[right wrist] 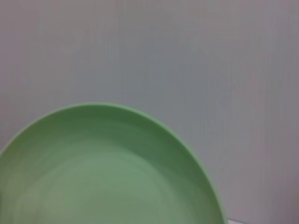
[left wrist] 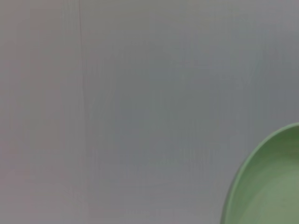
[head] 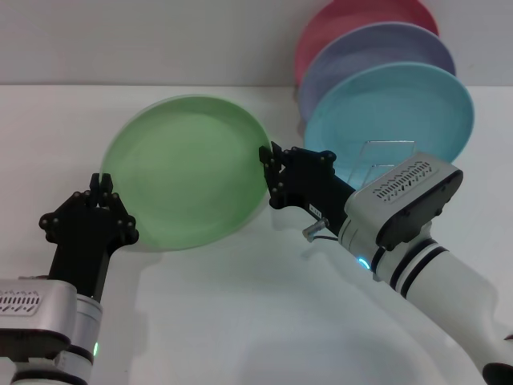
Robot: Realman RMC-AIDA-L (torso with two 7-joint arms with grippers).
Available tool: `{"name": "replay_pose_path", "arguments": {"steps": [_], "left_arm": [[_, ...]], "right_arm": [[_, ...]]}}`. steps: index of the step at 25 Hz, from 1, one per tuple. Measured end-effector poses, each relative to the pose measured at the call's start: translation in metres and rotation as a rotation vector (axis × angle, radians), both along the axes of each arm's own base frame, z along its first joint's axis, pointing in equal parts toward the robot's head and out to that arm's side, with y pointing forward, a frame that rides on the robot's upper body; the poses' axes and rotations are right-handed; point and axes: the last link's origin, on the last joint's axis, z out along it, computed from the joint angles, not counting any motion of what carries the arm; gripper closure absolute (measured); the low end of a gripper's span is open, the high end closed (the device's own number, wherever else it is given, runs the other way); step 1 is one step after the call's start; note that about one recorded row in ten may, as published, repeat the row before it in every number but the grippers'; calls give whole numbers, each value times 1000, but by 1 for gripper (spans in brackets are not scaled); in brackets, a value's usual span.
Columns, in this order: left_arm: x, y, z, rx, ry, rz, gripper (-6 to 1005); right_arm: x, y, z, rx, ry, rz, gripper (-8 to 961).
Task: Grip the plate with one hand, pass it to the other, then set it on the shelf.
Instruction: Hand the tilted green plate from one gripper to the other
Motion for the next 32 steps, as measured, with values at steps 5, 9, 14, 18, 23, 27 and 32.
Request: {"name": "replay_pose_path", "arguments": {"steps": [5, 9, 14, 18, 23, 27, 32], "left_arm": [[0, 0, 0, 0, -1, 0, 878], [0, 0, 0, 0, -1, 0, 877], [0, 0, 0, -2, -1, -1, 876], [1, 0, -1, -5, 0, -5, 875], [2, 0, -1, -6, 0, -8, 873], [2, 1, -1, -6, -1, -10, 872], [2, 2, -1, -6, -3, -8, 871]], "right_arm": [[0, 0, 0, 0, 0, 0, 881], [0, 0, 0, 1, 1, 0, 888], [-1, 1, 0, 1, 1, 1, 897], [-1, 1, 0, 1, 2, 1, 904], [-1, 1, 1, 3, 2, 0, 913], [-1, 1, 1, 4, 3, 0, 918], [-1, 1, 1, 6, 5, 1, 923]]}}
